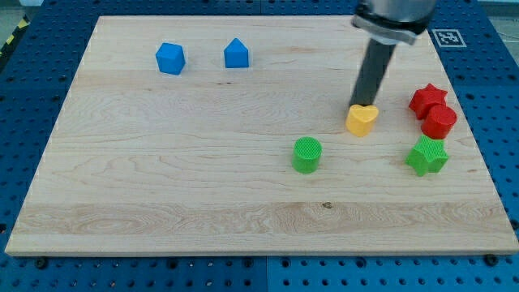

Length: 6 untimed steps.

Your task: Move the yellow heart towards the red circle

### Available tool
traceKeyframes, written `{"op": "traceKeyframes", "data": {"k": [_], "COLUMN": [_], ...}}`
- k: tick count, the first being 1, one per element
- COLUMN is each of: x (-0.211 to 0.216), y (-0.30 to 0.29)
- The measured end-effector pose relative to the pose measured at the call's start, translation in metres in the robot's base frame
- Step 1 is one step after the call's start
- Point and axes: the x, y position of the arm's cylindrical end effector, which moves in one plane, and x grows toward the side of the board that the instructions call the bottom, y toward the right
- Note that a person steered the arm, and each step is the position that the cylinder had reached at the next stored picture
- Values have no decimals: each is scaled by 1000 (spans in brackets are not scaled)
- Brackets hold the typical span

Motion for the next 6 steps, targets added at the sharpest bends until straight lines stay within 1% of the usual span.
{"op": "traceKeyframes", "data": {"k": [1,2,3,4,5,6], "x": [-1,8,27,30,33,51], "y": [-34,-38,-19,11,18,18]}}
